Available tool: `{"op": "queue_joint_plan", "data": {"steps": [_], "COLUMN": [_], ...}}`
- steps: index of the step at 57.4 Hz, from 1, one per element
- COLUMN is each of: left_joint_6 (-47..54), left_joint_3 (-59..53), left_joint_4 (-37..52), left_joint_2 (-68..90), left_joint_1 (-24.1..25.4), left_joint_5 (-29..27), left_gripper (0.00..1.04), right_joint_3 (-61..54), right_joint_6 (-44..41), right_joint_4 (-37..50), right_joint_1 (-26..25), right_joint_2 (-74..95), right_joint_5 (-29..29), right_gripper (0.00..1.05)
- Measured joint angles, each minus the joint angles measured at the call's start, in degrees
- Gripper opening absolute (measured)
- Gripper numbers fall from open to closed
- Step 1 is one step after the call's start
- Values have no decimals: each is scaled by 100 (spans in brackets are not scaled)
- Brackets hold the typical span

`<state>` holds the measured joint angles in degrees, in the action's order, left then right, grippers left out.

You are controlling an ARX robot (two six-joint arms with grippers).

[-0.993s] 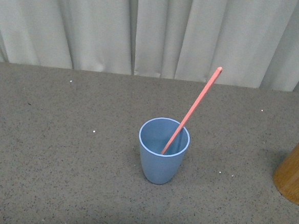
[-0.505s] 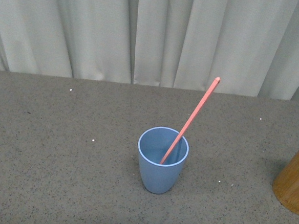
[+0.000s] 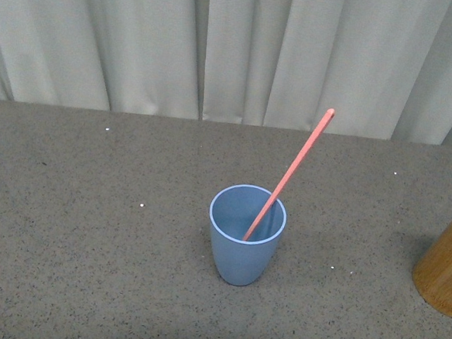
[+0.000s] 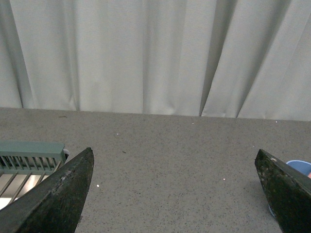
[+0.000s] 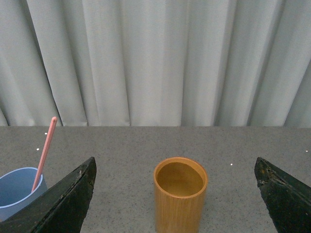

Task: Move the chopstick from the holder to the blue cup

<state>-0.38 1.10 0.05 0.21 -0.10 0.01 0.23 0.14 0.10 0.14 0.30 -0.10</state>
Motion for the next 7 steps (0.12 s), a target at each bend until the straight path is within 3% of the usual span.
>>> {"op": "queue_joint_plan", "data": {"steps": [7], "left_joint_6": [0], "left_joint_3": [0], "left_joint_4": [2], "left_joint_2": [0], "left_joint_1": [0], "left_joint_5": [0], "left_gripper": [98], "right_joint_3": [0], "right_joint_6": [0], "right_joint_4": [0], "right_joint_1": [0], "right_joint_2": [0], "right_joint_5": [0], "right_gripper": [95]}}
